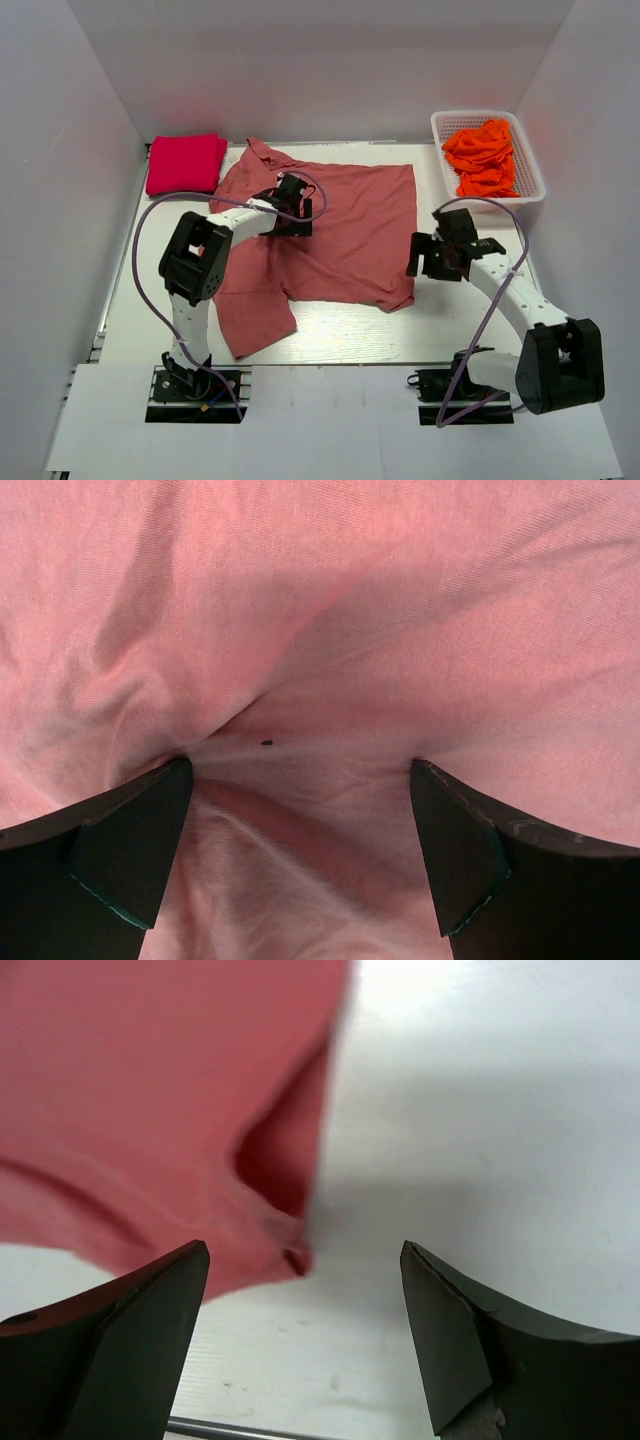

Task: Fold and stack the t-shirts
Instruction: Flatten out the tshirt

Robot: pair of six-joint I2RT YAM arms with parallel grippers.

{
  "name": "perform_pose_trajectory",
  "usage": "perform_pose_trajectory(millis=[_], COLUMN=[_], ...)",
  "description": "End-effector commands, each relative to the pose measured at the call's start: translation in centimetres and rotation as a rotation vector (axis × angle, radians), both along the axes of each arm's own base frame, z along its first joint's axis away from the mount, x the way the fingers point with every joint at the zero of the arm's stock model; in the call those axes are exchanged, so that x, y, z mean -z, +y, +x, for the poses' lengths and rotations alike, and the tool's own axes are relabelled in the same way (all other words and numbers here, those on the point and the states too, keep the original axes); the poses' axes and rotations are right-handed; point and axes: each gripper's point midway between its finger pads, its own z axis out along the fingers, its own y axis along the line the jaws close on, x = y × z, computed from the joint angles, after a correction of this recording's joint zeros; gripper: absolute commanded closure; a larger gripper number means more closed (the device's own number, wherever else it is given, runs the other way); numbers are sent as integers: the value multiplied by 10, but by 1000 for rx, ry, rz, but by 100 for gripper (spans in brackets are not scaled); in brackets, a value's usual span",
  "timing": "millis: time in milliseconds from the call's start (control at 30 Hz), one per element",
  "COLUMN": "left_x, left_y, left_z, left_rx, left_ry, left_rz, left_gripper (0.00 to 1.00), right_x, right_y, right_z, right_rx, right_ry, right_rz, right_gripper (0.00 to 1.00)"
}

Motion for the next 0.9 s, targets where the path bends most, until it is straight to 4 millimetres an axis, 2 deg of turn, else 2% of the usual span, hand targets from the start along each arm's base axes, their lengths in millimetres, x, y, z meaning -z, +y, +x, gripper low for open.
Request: perform_pose_trajectory(millis=[0,67,267,367,400,500,567,600,633,700,733,800,833,867], left_x=[36,32,33,33,33,36,36,36,36,36,38,35,35,35], left_y=[19,16,11,11,11,12,12,12,12,12,14,13,13,13], left_z=[-23,-20,-13,-13,-13,-16,-16,-16,-16,-16,-19,-18,-18,-18], left_rx=[6,21,33,33,33,33,33,33,33,25,25,25,25,25], left_ry=[127,121,118,118,118,126,126,126,126,126,134,126,126,126], left_rz=[46,37,31,31,31,35,35,35,35,31,35,31,31,31], left_gripper=[0,0,0,0,0,0,0,0,0,0,0,0,0,0], right_x=[-28,-28,-3,-4,-5,11,20,21,19,9,5,-23,-30,-55], right_y=[42,58,62,80,87,85,83,83,87,92,93,103,107,116], right_z=[33,32,32,32,27,15,3,0,-4,-3,0,18,20,41], right_rx=[-244,-303,-323,-378,-406,-393,-383,-384,-394,-380,-376,-371,-370,-382], right_ry=[-176,-188,-140,-154,-139,-74,-24,-14,-5,-1,-5,-54,-55,-108], right_rz=[154,221,233,317,351,344,343,346,365,387,389,414,429,447], right_gripper=[17,15,10,10,10,11,20,28,48,78,100,100,100,100])
